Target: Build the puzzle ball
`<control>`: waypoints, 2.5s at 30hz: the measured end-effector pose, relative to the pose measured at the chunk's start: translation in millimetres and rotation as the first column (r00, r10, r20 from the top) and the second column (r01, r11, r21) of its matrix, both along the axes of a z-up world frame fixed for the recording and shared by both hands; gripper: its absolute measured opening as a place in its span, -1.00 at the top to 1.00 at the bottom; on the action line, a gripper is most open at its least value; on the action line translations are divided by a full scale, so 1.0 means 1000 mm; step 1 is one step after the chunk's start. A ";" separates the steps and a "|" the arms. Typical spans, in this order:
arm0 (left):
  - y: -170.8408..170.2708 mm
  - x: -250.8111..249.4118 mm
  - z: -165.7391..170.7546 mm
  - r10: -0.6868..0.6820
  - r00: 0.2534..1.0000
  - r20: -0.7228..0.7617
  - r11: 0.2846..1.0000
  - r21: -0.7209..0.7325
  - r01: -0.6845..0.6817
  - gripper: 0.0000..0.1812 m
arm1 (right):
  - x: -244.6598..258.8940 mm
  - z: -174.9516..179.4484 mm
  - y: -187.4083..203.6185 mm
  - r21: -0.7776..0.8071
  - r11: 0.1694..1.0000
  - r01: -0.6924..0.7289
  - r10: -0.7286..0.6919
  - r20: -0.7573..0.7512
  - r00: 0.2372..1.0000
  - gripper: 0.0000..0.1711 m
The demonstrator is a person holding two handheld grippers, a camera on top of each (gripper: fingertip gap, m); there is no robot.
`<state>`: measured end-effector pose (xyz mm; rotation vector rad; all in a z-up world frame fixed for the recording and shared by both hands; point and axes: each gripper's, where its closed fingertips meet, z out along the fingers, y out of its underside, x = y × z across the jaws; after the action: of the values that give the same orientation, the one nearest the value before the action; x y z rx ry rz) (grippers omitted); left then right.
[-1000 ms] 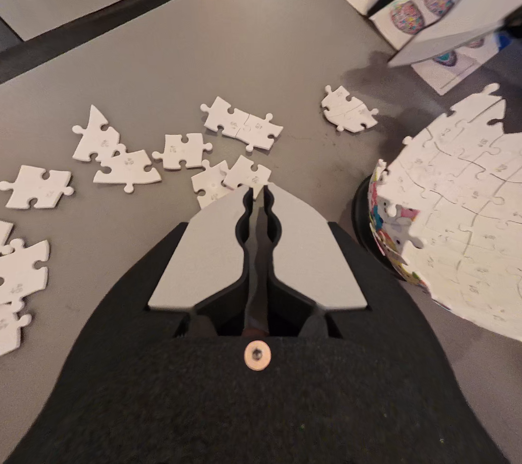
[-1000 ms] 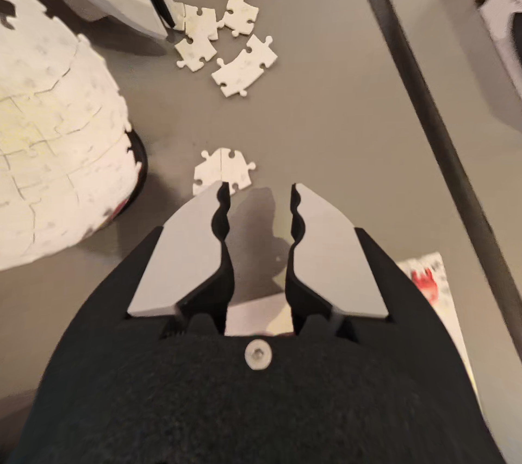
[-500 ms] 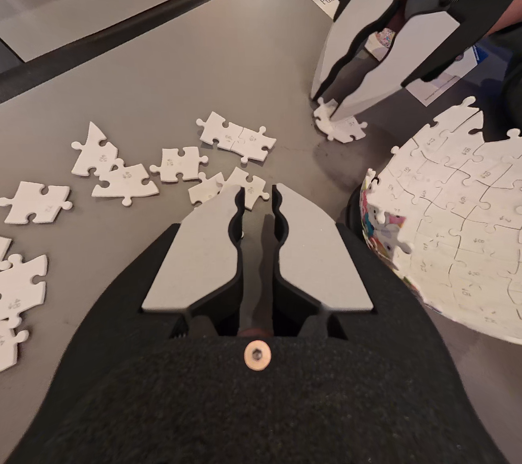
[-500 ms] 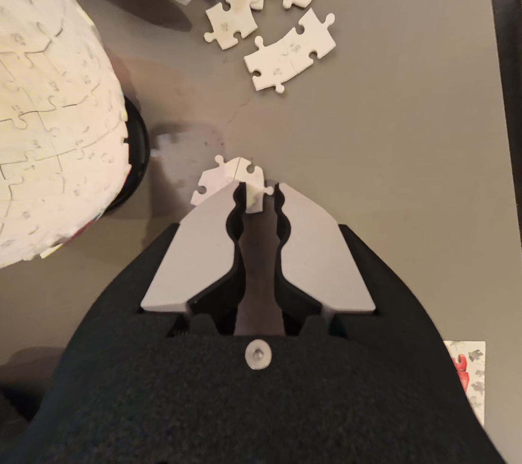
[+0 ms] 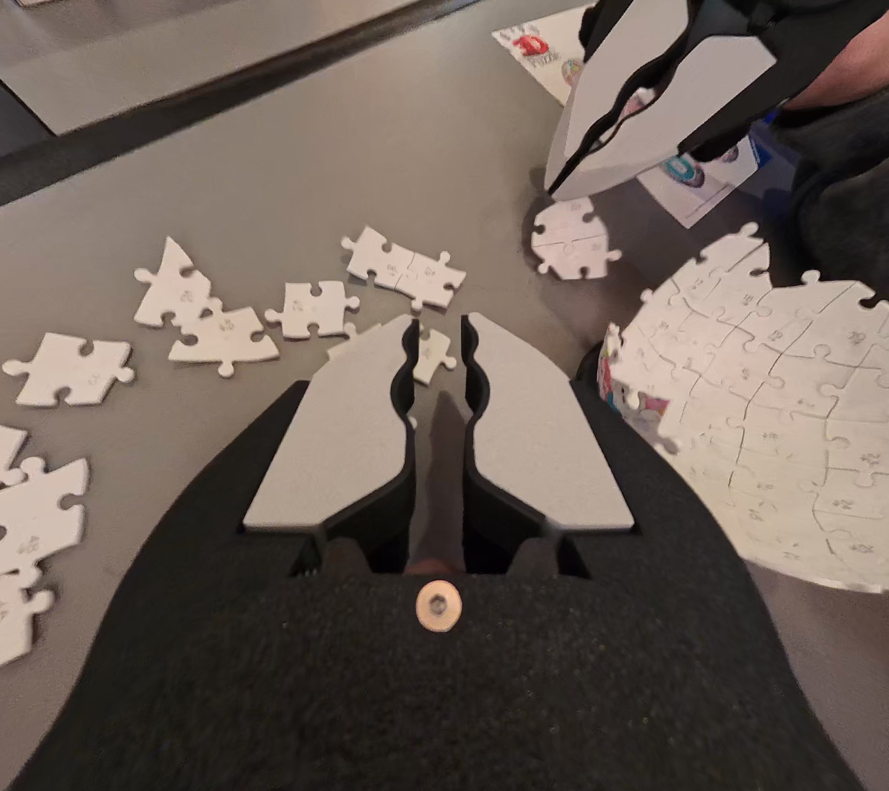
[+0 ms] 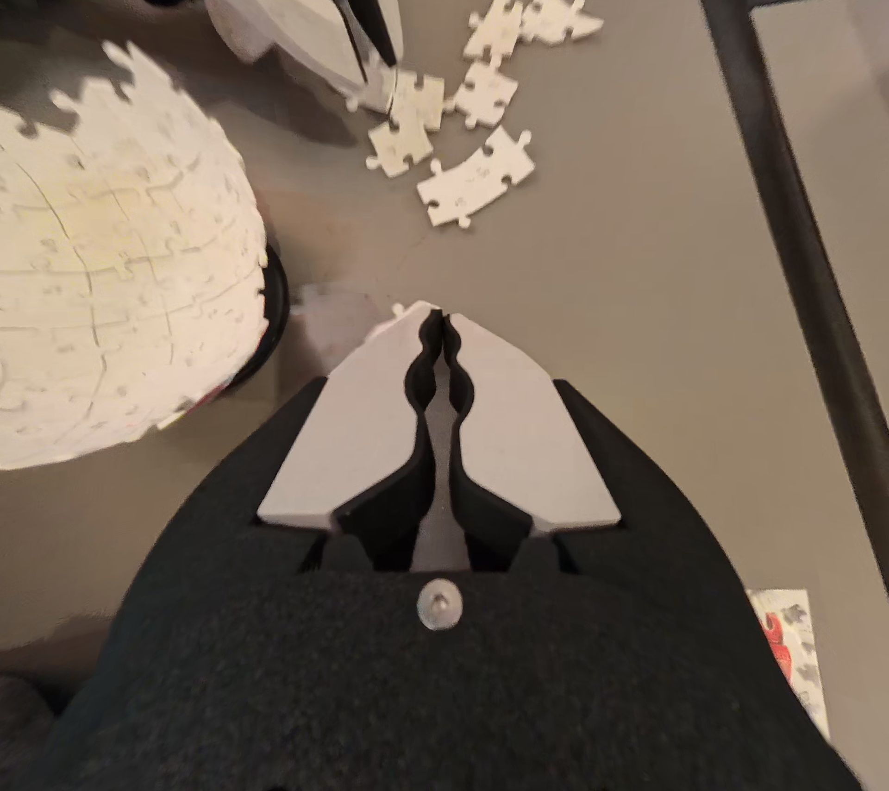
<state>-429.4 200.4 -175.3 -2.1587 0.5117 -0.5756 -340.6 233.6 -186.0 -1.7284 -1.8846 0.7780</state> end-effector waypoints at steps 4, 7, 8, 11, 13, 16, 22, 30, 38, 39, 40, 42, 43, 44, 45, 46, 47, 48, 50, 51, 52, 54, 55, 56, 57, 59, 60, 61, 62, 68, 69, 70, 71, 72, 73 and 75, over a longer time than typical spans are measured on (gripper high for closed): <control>0.007 0.017 0.032 -0.082 0.984 0.156 0.996 -0.013 0.085 0.78 | -0.009 0.030 0.005 -0.020 0.999 0.039 -0.042 -0.155 0.987 1.00; 0.010 0.029 0.045 -0.150 0.964 0.221 0.986 -0.036 0.162 0.77 | -0.018 0.060 0.010 -0.012 0.996 0.084 -0.084 -0.306 0.948 1.00; 0.009 0.034 0.048 -0.179 0.954 0.242 0.980 -0.042 0.195 0.76 | -0.022 0.073 0.013 -0.025 0.993 0.114 -0.115 -0.370 0.922 1.00; 0.009 0.042 0.058 -0.218 0.930 0.297 0.969 -0.049 0.242 0.71 | -0.028 0.109 0.018 -0.065 0.984 0.168 -0.176 -0.541 0.822 1.00; 0.010 0.045 0.070 -0.224 0.908 0.355 0.970 -0.012 0.244 0.71 | -0.030 0.126 0.016 -0.026 0.982 0.187 -0.163 -0.617 0.770 1.00; 0.004 0.053 0.093 -0.267 0.812 0.518 0.954 0.024 0.298 0.68 | -0.033 0.133 0.016 0.082 0.966 0.247 -0.140 -0.635 0.760 1.00; 0.007 0.050 0.101 -0.261 0.756 0.600 0.956 0.054 0.287 0.69 | -0.043 0.145 0.005 0.097 0.962 0.253 -0.130 -0.653 0.746 1.00; 0.008 0.041 0.103 -0.262 0.774 0.576 0.961 0.080 0.266 0.98 | -0.045 0.148 0.000 0.049 0.971 0.236 -0.142 -0.675 0.724 1.00; 0.004 0.045 0.088 -0.261 0.869 0.421 0.960 0.019 0.279 0.98 | -0.022 0.138 -0.012 0.075 0.993 0.089 -0.042 -0.487 0.873 0.78; 0.002 0.048 0.085 -0.274 0.881 0.386 0.956 0.011 0.292 0.98 | -0.018 0.136 -0.017 0.108 0.992 0.067 -0.012 -0.446 0.895 0.77; -0.001 0.052 0.083 -0.289 0.891 0.349 0.952 0.002 0.308 0.98 | -0.015 0.135 -0.021 0.149 0.988 0.051 0.015 -0.409 0.913 0.78; -0.008 0.059 0.078 -0.322 0.906 0.274 0.941 -0.014 0.338 0.98 | -0.011 0.132 -0.029 0.218 0.976 0.013 0.065 -0.344 0.937 0.80; -0.011 0.063 0.076 -0.337 0.910 0.241 0.936 -0.020 0.352 0.98 | -0.010 0.130 -0.033 0.246 0.969 -0.001 0.082 -0.319 0.944 0.81; -0.014 0.067 0.075 -0.350 0.911 0.217 0.931 -0.026 0.364 0.98 | -0.010 0.128 -0.035 0.268 0.963 -0.016 0.097 -0.291 0.952 0.82; -0.016 0.071 0.075 -0.361 0.911 0.201 0.927 -0.028 0.374 0.98 | -0.009 0.126 -0.037 0.287 0.958 -0.029 0.109 -0.265 0.958 0.88; -0.018 0.074 0.075 -0.372 0.909 0.191 0.923 -0.028 0.384 0.98 | -0.008 0.124 -0.039 0.304 0.952 -0.041 0.119 -0.242 0.963 0.93; -0.020 0.077 0.075 -0.380 0.907 0.182 0.920 -0.031 0.392 0.98 | -0.006 0.123 -0.039 0.322 0.946 -0.042 0.119 -0.225 0.967 0.98; -0.021 0.078 0.074 -0.385 0.906 0.174 0.918 -0.033 0.396 0.98 | -0.005 0.122 -0.038 0.330 0.943 -0.042 0.118 -0.213 0.970 1.00; -0.022 0.080 0.074 -0.391 0.905 0.170 0.915 -0.033 0.401 0.98 | -0.003 0.121 -0.040 0.325 0.944 -0.051 0.123 -0.204 0.971 0.99; -0.023 0.080 0.074 -0.393 0.903 0.176 0.914 -0.033 0.404 0.98 | -0.002 0.121 -0.041 0.316 0.947 -0.056 0.125 -0.201 0.971 0.97; -0.023 0.080 0.074 -0.392 0.902 0.180 0.914 -0.035 0.404 0.98 | -0.002 0.119 -0.041 0.312 0.948 -0.058 0.124 -0.196 0.973 0.90; -0.023 0.079 0.074 -0.393 0.901 0.183 0.913 -0.034 0.406 0.98 | -0.002 0.116 -0.041 0.302 0.951 -0.064 0.124 -0.184 0.975 0.90; -0.023 0.079 0.074 -0.395 0.900 0.182 0.913 -0.036 0.407 0.98 | -0.002 0.114 -0.042 0.297 0.952 -0.070 0.128 -0.181 0.975 0.90; -0.023 0.079 0.073 -0.397 0.900 0.180 0.911 -0.038 0.410 0.98 | -0.003 0.113 -0.042 0.297 0.952 -0.072 0.129 -0.179 0.975 0.90; -0.024 0.079 0.073 -0.402 0.899 0.176 0.909 -0.041 0.414 0.98 | -0.004 0.112 -0.042 0.304 0.950 -0.072 0.131 -0.177 0.975 0.95; -0.025 0.079 0.071 -0.403 0.901 0.163 0.909 -0.045 0.415 0.98 | -0.005 0.112 -0.043 0.302 0.950 -0.076 0.135 -0.180 0.974 0.96; -0.025 0.079 0.070 -0.402 0.902 0.156 0.909 -0.049 0.414 0.98 | -0.005 0.111 -0.043 0.297 0.952 -0.076 0.133 -0.176 0.975 0.96; -0.025 0.078 0.069 -0.400 0.904 0.152 0.910 -0.052 0.412 0.98 | -0.006 0.110 -0.043 0.289 0.954 -0.076 0.131 -0.178 0.975 0.96; -0.024 0.078 0.069 -0.399 0.905 0.149 0.911 -0.054 0.410 0.98 | -0.006 0.110 -0.044 0.278 0.957 -0.077 0.131 -0.181 0.975 0.97; -0.025 0.078 0.070 -0.404 0.902 0.154 0.908 -0.053 0.416 0.98 | -0.008 0.111 -0.045 0.242 0.968 -0.073 0.124 -0.203 0.971 0.97; -0.025 0.077 0.070 -0.404 0.902 0.150 0.908 -0.052 0.416 0.98 | -0.008 0.111 -0.045 0.242 0.968 -0.073 0.124 -0.204 0.971 0.97; -0.025 0.077 0.070 -0.405 0.902 0.149 0.908 -0.051 0.416 0.98 | -0.008 0.111 -0.045 0.241 0.968 -0.073 0.124 -0.206 0.971 0.97; -0.026 0.078 0.070 -0.406 0.901 0.151 0.907 -0.052 0.417 0.98 | -0.008 0.111 -0.044 0.240 0.968 -0.070 0.122 -0.207 0.971 0.97; -0.026 0.078 0.070 -0.406 0.902 0.150 0.907 -0.053 0.417 0.98 | -0.008 0.111 -0.044 0.236 0.969 -0.070 0.121 -0.207 0.971 0.97; -0.026 0.077 0.069 -0.406 0.902 0.147 0.907 -0.054 0.417 0.98 | -0.008 0.111 -0.045 0.234 0.970 -0.071 0.121 -0.207 0.971 0.97; -0.026 0.077 0.068 -0.405 0.903 0.145 0.907 -0.060 0.416 0.98 | -0.008 0.109 -0.045 0.240 0.968 -0.072 0.122 -0.203 0.972 0.97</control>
<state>-352.4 174.8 -107.3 -2.0860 0.8956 -0.9796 -349.1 189.1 -76.9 -1.3614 -1.8401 0.7193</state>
